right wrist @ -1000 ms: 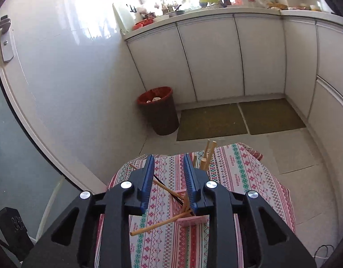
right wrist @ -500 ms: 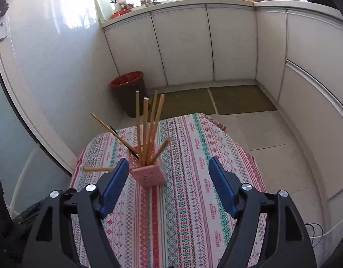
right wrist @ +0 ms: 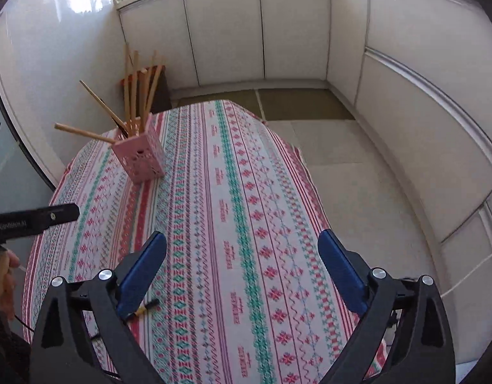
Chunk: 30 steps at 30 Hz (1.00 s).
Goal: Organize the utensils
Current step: 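Grasp the black chopstick with the left tool while the right tool grasps a wooden one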
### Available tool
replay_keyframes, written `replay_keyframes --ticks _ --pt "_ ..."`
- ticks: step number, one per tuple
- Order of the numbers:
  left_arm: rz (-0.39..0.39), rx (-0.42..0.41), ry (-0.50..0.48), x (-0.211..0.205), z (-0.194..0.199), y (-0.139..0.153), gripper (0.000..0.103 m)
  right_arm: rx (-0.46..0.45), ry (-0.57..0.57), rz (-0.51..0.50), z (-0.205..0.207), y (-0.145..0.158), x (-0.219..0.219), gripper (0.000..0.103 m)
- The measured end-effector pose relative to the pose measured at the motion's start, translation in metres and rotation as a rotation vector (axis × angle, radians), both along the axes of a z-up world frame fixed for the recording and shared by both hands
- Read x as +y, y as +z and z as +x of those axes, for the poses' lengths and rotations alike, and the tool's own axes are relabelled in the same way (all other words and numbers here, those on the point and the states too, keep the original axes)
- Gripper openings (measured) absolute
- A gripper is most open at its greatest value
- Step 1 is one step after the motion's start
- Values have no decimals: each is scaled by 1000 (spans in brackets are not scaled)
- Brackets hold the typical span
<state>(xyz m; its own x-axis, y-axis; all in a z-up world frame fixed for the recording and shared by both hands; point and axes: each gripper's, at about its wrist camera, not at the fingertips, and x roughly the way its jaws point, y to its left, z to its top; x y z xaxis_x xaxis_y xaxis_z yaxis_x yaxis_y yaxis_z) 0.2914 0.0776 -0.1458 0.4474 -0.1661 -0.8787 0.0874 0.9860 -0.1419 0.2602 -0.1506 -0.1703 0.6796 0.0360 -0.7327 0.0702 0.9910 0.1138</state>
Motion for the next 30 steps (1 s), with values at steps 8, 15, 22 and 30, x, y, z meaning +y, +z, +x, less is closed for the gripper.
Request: replay_keyframes --ticks 8,15,22,30 --pt "99 195 -211 -41 -5 -46 94 267 -92 221 -32 -64 -38 93" --pt "187 315 -328 -61 -11 -85 93 305 -41 247 -48 -61 -23 93" --pt "231 346 -367 -68 -12 -105 83 343 -25 251 -68 -66 -17 93" --pt "244 346 -420 -72 -16 -122 45 380 8 285 -78 -65 -4 93"
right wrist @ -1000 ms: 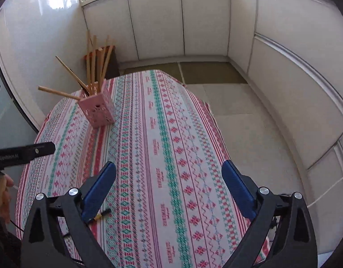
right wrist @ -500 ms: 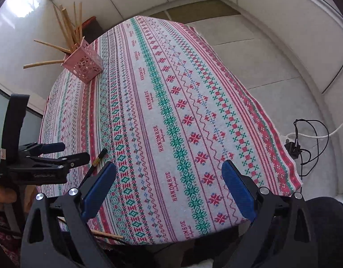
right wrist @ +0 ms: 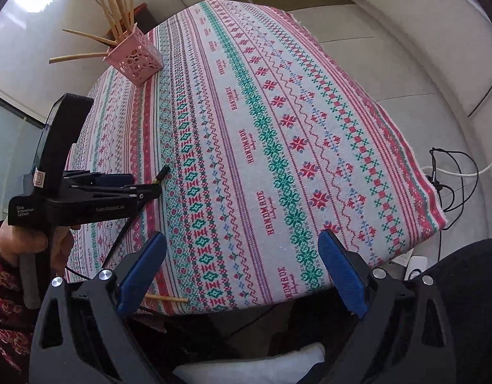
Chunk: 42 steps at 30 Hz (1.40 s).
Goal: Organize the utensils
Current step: 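Grasp the black chopstick with the left tool while the right tool grasps a wooden one, then carry both chopsticks over the pink basket and open both tools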
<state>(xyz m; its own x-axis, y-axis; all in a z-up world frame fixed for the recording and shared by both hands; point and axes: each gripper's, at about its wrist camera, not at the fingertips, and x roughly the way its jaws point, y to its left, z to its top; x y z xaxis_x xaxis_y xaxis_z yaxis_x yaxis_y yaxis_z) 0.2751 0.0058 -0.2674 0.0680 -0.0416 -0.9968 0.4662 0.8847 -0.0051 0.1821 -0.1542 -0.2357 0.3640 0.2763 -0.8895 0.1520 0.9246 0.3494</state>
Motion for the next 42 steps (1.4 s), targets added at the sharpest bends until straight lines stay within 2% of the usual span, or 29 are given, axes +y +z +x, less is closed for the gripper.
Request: replay_keyframes --ticks 1,3,6,11,14,21,27,30,32,35,36,40,42 --pt "-3 -10 -8 1 -1 1 40 16 5 8 0 -2 4 93" --pt "-17 -22 -24 2 -5 3 10 48 11 26 0 -7 12 93" --pt "-21 -69 -45 8 -8 10 6 140 13 77 0 -21 29 91" --pt "-77 -142 -33 19 -20 44 6 316 -14 200 -1 -49 52 81" --pt "-120 -179 1 34 -20 59 6 365 -15 182 -6 -54 64 75" --pt "-147 -200 34 53 -23 70 6 477 -93 236 -11 -63 84 36" --pt "-173 -212 63 68 -19 73 6 571 -201 275 -9 -77 103 33" --pt "-189 -219 76 74 -18 78 6 600 -248 265 -1 -78 105 34" --pt "-198 -226 86 76 -16 79 6 606 -246 262 7 -79 113 25" --pt "-215 -231 105 78 -14 81 6 646 -267 228 23 -80 122 20" --pt "-220 -234 111 79 -14 81 6 643 -278 243 29 -80 124 15" --pt "-251 -249 141 86 -10 88 6 625 -304 250 51 -80 131 11" --pt "-264 -256 160 91 -8 90 6 568 -291 253 62 -76 134 9"
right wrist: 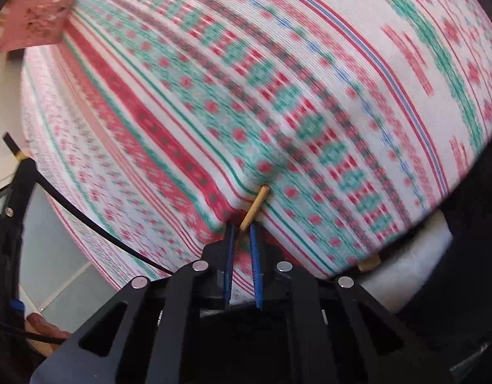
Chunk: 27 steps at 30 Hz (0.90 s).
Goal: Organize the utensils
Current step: 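Carry both chopsticks over the pink basket and open both tools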
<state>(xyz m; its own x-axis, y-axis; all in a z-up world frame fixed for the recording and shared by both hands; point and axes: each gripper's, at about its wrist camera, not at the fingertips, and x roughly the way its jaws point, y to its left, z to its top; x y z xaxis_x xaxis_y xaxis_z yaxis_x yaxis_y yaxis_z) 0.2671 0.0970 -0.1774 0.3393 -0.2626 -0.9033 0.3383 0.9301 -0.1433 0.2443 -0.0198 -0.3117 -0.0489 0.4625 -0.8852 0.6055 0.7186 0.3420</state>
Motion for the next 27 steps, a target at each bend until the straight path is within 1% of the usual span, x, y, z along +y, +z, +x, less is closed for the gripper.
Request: replay_keyframes --ticks 2,3,5,8,10,13,16,19,22,25,27 --pt "-16 -11 24 6 2 4 6 -51 11 -7 11 5 2 8" --pt "-25 -18 35 8 2 6 6 -100 32 -23 17 10 4 7" --pt "-52 -46 56 13 2 15 6 -233 90 -112 30 27 6 6" --pt "-104 -104 76 19 -1 30 6 -413 166 -166 49 55 6 6" --pt "-130 -141 86 21 -5 39 6 -527 215 -192 49 76 6 6" --pt "-172 -211 90 22 -12 54 6 -678 257 -211 41 107 3 6" --pt "-214 -269 97 21 -18 69 6 -810 287 -225 28 137 -15 6" --pt "-246 -327 126 17 -25 86 6 -901 295 -223 17 159 -31 6" --pt "-271 -353 149 14 -27 100 6 -969 279 -200 5 182 -57 6" --pt "-252 -362 157 5 -23 115 6 -1029 238 -175 3 203 -80 6" --pt "-236 -387 158 -3 -21 128 6 -1070 211 -163 5 223 -91 6"
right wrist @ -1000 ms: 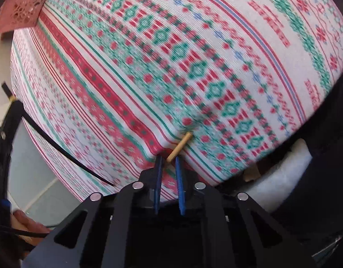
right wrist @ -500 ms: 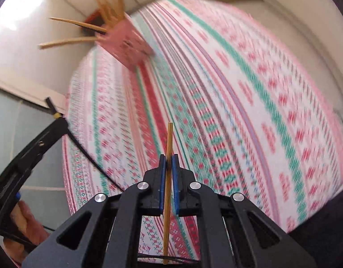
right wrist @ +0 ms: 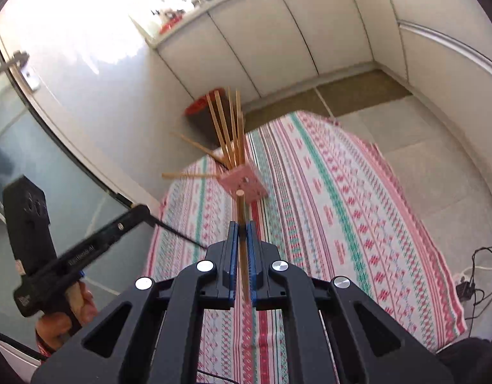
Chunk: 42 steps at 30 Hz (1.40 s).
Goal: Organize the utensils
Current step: 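Carry both chopsticks over the pink basket and open both tools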
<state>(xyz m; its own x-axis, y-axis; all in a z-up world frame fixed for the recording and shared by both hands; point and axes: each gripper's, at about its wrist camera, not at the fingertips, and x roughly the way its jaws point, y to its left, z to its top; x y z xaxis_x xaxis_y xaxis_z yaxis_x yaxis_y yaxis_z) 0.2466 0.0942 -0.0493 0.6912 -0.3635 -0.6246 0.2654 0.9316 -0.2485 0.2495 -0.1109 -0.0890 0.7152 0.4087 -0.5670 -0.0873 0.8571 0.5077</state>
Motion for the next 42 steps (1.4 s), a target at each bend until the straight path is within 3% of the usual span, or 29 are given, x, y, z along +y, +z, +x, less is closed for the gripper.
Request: replay_keyframes --ticks 5,11,21,26,34,40,42 --pt "19 -59 30 -11 7 27 6 -88 -17 22 3 41 -23 6" --pt "32 -113 75 -13 22 54 6 -138 -20 33 22 68 -38 6" --pt "28 -231 177 -6 63 111 6 -186 -13 43 52 84 -46 6" --pt "73 -215 213 -6 92 105 6 -196 14 31 67 86 -40 6" --pt "124 -128 226 -9 132 58 8 -180 22 30 92 78 -33 6" --pt "49 -134 268 13 118 57 15 -226 22 11 102 90 -22 6" --pt "27 -149 296 22 111 63 23 -248 22 -7 106 97 -16 6"
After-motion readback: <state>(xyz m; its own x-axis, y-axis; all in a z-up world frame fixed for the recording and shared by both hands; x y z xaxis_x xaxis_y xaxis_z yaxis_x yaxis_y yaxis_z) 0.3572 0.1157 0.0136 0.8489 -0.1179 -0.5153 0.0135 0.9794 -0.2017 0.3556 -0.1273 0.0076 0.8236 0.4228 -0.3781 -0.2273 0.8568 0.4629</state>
